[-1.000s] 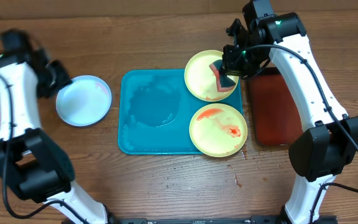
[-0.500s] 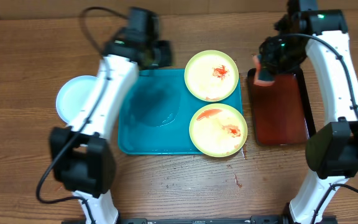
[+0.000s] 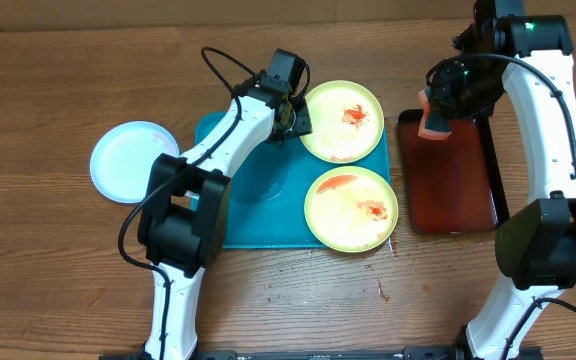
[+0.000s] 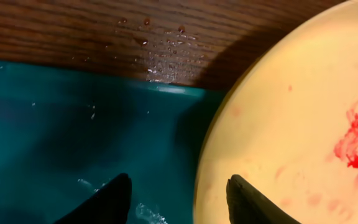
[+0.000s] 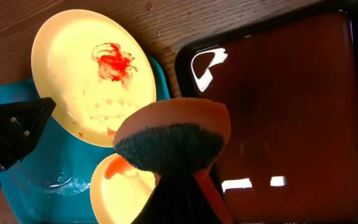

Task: Clean dirty plates on tray and stack at the side
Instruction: 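Grasp the top yellow plate rim with the left gripper, pull it left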

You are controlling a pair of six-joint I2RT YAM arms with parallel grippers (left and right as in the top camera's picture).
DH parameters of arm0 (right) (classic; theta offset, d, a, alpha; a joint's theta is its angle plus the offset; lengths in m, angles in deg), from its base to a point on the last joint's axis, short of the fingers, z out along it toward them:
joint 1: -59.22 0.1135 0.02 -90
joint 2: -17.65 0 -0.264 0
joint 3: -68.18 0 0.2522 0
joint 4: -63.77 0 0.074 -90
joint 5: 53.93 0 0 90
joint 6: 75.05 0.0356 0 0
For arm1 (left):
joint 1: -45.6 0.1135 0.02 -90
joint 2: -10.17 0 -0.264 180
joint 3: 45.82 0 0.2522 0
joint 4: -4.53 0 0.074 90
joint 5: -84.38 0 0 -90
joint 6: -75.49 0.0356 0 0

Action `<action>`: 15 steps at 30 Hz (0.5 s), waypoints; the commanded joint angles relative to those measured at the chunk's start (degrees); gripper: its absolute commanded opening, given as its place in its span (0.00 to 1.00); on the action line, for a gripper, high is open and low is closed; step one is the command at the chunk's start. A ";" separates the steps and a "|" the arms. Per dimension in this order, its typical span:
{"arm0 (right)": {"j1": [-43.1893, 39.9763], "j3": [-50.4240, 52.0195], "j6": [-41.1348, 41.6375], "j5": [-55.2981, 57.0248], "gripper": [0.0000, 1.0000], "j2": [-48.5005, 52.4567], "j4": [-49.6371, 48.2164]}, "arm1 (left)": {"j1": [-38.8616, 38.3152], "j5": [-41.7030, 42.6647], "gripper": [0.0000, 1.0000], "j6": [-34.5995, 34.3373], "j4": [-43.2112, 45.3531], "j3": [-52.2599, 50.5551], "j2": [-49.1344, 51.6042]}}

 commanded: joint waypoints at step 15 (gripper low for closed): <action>0.07 0.13 -0.20 0.26 0.04 -2.47 -0.68 | -0.37 4.13 0.33 -1.51 4.02 0.44 4.31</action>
